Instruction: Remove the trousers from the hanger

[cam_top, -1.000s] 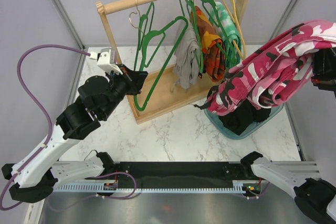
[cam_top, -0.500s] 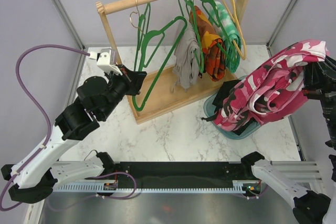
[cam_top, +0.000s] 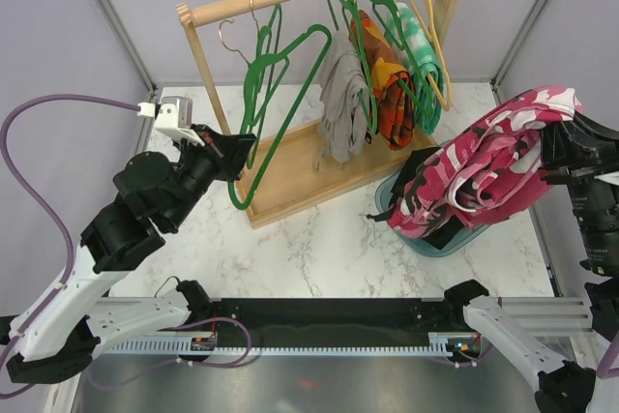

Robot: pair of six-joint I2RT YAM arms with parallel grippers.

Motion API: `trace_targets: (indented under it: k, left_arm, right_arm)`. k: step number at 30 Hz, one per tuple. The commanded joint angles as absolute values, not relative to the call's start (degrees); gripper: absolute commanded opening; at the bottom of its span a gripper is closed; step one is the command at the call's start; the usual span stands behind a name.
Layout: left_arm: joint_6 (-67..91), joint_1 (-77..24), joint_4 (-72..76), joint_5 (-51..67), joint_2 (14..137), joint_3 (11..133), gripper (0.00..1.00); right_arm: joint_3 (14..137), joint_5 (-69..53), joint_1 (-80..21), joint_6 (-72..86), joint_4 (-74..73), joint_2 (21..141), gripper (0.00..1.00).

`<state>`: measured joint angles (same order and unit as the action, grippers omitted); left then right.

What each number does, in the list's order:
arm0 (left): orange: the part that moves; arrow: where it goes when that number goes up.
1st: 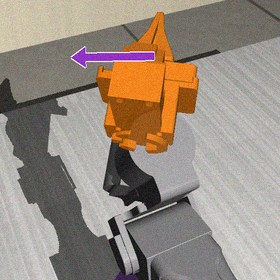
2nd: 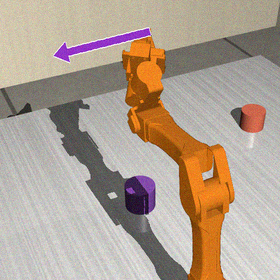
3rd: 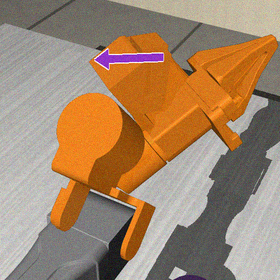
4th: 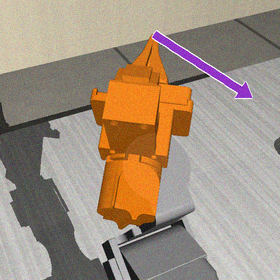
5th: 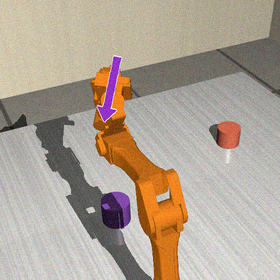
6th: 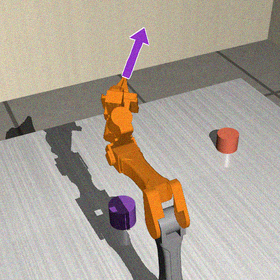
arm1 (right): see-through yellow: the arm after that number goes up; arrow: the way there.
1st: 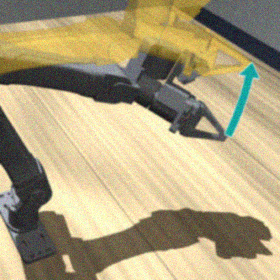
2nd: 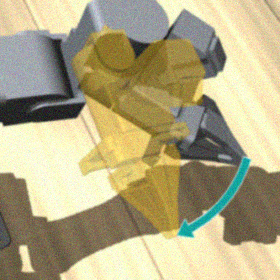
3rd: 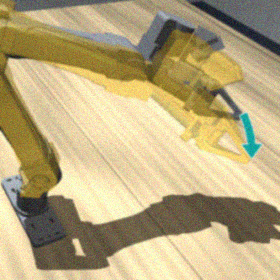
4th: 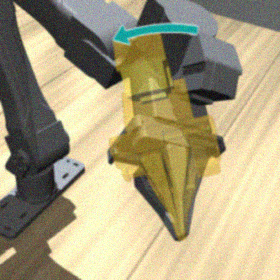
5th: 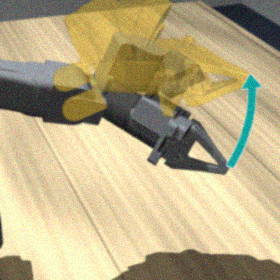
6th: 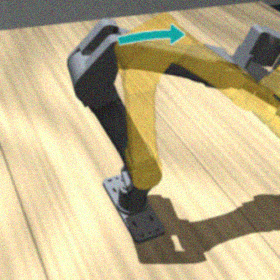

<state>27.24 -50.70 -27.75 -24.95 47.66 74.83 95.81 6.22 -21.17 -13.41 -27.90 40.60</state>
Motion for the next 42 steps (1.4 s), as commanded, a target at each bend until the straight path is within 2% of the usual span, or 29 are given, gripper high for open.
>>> trace_targets:
  k: [1, 42]
  left_arm:
    - [24.4, -50.5, -26.3, -25.5, 46.4, 75.8, 0.02]
    - [19.9, -50.5, -26.6, -24.6, 47.2, 78.6, 0.02]
  right_arm:
    - [95.4, 6.7, -20.1, -11.9, -18.3, 38.9, 0.0]
    - [74.1, 16.4, -13.3, -6.3, -18.5, 31.6, 0.0]
